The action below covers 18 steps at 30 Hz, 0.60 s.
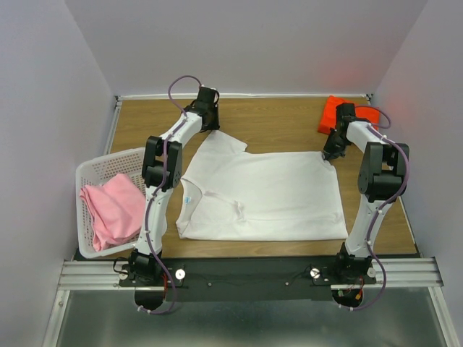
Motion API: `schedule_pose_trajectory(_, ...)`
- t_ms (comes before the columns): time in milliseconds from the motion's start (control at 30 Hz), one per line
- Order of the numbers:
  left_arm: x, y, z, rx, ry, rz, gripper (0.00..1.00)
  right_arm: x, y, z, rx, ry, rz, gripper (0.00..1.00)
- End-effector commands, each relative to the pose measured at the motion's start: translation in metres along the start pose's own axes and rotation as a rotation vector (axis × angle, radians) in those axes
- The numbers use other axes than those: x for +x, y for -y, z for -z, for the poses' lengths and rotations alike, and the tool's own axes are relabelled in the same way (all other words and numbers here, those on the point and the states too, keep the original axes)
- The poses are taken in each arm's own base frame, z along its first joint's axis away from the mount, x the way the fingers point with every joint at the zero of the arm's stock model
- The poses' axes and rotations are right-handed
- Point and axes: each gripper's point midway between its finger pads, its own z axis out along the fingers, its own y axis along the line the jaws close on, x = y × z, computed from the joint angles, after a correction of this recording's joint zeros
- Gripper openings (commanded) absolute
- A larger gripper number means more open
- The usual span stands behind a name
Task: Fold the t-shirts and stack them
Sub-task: Fold the tshirt
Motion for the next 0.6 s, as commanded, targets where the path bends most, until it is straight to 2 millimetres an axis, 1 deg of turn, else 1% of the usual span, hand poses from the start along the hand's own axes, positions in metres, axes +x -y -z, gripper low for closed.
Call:
schedule_pose_trajectory(0, 0.023, 0.001, -0.005, -0.024, -0.056, -0.032, 0.34, 0.014, 0.004, -0.001, -0.004, -0.046, 0.009, 0.03)
schedule_pose_trajectory(67, 0.028, 0.004, -0.004, -0.013, -0.07, -0.034, 0.32, 0.014, 0.004, -0.001, -0.005, -0.044, 0.007, 0.03)
schedule_pose_trajectory(133, 0.035, 0.007, -0.002, 0.004, -0.087, -0.03, 0.28, 0.014, 0.004, 0.0, -0.005, -0.043, 0.006, 0.03)
schedule_pose_trajectory(167, 0.037, 0.007, 0.001, 0.006, -0.091, -0.024, 0.23, 0.014, 0.004, 0.0, -0.005, -0.043, 0.006, 0.03)
schedule_pose_trajectory(200, 0.039, 0.007, 0.002, 0.006, -0.093, -0.024, 0.2, 0.013, 0.003, 0.001, -0.007, -0.042, 0.006, 0.04)
schedule_pose_trajectory(267, 0.042, 0.015, 0.005, 0.047, -0.103, -0.018, 0.13, 0.013, 0.003, 0.001, -0.007, -0.042, 0.004, 0.03)
schedule_pose_trajectory(300, 0.039, 0.017, 0.008, 0.056, -0.095, -0.014, 0.06, 0.014, 0.003, 0.0, -0.007, -0.043, 0.004, 0.03)
schedule_pose_trajectory(333, 0.045, 0.016, 0.009, 0.058, -0.107, -0.01, 0.03, 0.013, 0.003, 0.0, -0.007, -0.042, 0.004, 0.03)
schedule_pose_trajectory(367, 0.044, 0.017, 0.01, 0.065, -0.106, -0.009, 0.0, 0.013, 0.002, 0.001, -0.01, -0.042, 0.004, 0.03)
schedule_pose_trajectory(433, 0.041, 0.02, 0.013, 0.078, -0.102, -0.001, 0.0, 0.009, 0.001, 0.002, -0.017, -0.033, 0.004, 0.01)
schedule_pose_trajectory(500, 0.034, 0.019, 0.014, 0.084, -0.09, 0.013, 0.0, 0.007, -0.001, 0.003, -0.02, -0.029, 0.001, 0.0)
schedule_pose_trajectory(567, 0.021, 0.024, 0.018, 0.105, -0.066, 0.026, 0.0, 0.004, -0.002, 0.003, -0.024, -0.024, 0.0, 0.01)
